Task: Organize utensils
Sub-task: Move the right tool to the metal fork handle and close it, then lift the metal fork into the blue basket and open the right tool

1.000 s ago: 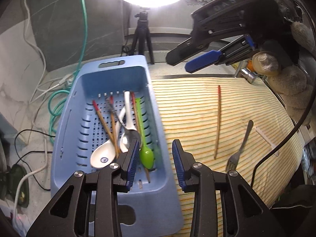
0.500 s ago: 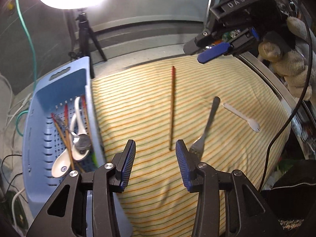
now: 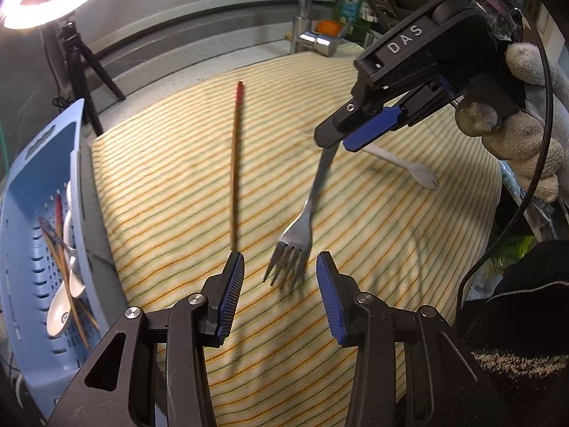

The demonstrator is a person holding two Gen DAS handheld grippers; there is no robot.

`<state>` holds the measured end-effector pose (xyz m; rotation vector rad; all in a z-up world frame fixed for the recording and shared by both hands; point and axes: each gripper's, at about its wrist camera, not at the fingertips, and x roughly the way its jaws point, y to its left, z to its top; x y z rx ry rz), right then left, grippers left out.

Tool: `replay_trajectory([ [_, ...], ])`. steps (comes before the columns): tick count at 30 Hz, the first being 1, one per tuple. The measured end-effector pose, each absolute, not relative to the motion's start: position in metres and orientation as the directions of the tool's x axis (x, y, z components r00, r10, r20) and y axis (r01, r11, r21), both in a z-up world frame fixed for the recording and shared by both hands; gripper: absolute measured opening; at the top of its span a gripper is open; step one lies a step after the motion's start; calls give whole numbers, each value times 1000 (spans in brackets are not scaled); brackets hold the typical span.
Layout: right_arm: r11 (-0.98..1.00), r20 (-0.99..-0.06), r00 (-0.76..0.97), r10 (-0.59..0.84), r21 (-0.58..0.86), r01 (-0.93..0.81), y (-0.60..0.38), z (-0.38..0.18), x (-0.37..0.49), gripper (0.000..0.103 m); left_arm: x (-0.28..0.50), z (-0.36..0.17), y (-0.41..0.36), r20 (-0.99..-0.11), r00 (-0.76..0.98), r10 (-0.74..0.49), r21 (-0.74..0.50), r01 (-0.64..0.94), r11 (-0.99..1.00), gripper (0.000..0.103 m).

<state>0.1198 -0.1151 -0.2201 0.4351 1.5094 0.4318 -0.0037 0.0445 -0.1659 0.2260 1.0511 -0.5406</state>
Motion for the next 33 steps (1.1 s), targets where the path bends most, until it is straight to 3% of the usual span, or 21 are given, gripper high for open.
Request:
replay_trajectory([
  [10,828,-831,-16,556,553,95,-104,-245,120,37,2,-179,41,-879,348,-326,-86,556,827,41],
  [22,851,-855,8,518,517,93,-92,-244,123,37,-3,-190,42,-859,358,-366,-112,566,817,41],
  [27,871,-875,23,484,484,81,-86,-243,121,37,-15,-190,34,-838,397,-374,-88,579,810,23],
  [33,910,-910,45,413,414,31,-74,-238,118,36,-22,-189,34,-814,409,-412,-125,570,812,22],
])
